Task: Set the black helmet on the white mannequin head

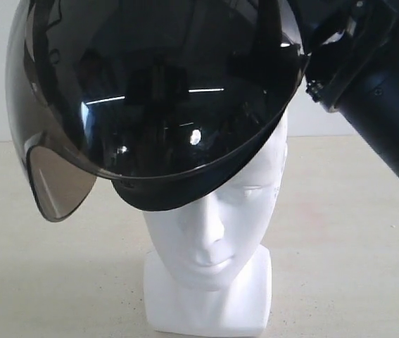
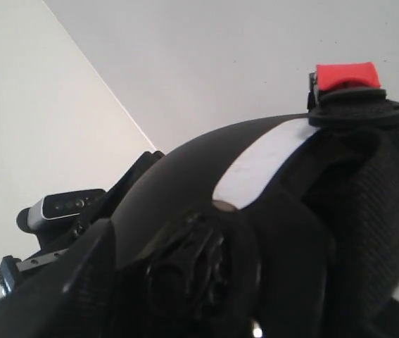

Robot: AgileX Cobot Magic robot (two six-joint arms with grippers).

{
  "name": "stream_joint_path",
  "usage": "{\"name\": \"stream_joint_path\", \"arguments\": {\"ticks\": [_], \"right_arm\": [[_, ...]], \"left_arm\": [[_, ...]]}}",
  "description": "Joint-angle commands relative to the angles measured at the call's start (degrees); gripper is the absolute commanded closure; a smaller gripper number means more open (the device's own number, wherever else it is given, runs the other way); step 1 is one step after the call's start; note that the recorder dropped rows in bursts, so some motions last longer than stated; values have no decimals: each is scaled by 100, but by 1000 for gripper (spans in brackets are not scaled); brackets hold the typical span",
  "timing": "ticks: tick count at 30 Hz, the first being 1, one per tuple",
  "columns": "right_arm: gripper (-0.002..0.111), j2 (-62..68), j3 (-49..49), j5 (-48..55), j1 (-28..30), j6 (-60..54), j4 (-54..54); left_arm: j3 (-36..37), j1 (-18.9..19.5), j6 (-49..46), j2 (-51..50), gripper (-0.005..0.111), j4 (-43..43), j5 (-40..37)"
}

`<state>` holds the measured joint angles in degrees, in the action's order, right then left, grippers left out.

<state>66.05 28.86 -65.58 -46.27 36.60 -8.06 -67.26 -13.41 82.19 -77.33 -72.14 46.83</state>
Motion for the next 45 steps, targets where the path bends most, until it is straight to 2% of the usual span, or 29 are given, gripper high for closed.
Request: {"name": "stream_joint_path", "arguments": {"ticks": [1,11,16,19,23,26,30,34,36,38,39,41,45], "right_arm": [[87,-89,33,43,180,-1440,-860],[61,-897,-655,315,180,-1428,-1545],[45,-1429,-890,1160,180,-1464,-2062],[43,-1710,-886,1791,180,-1966,-2510],[43,-2080,-886,1836,180,-2386,-2812],[43,-2347,-886,1997,180,-2736,-3439],[43,-2701,-810,2248,180,-4423,-4910],[43,-2945,-191,3183,180,-6605,-6584],[43,-2945,354,3561,180,-8555,-7978],[43,-2932,876,3508,180,-10761,-9188],[44,-2932,1057,3418,170,-11305,-9188],[47,-2944,1374,3394,170,-11628,-9188],[65,-2944,1705,3325,170,-12572,-9188]], "left_arm": [[264,-582,207,-492,102,-1557,160],[347,-1103,306,-746,102,-1565,-44],[537,-1194,340,-825,102,-1550,-276],[588,-1194,371,-851,102,-1508,-290],[588,-1194,397,-850,102,-1426,-233],[588,-1194,397,-850,102,-1184,-233],[588,-1194,397,-850,102,-1114,-174],[588,-1194,397,-850,102,-1083,-325],[588,-1194,397,-850,102,-1047,-395],[588,-1194,397,-850,102,-1034,-406],[588,-1194,397,-850,102,-1023,-405],[588,-1194,397,-850,102,-989,-418],[588,-1194,397,-850,102,-989,-494]]}}
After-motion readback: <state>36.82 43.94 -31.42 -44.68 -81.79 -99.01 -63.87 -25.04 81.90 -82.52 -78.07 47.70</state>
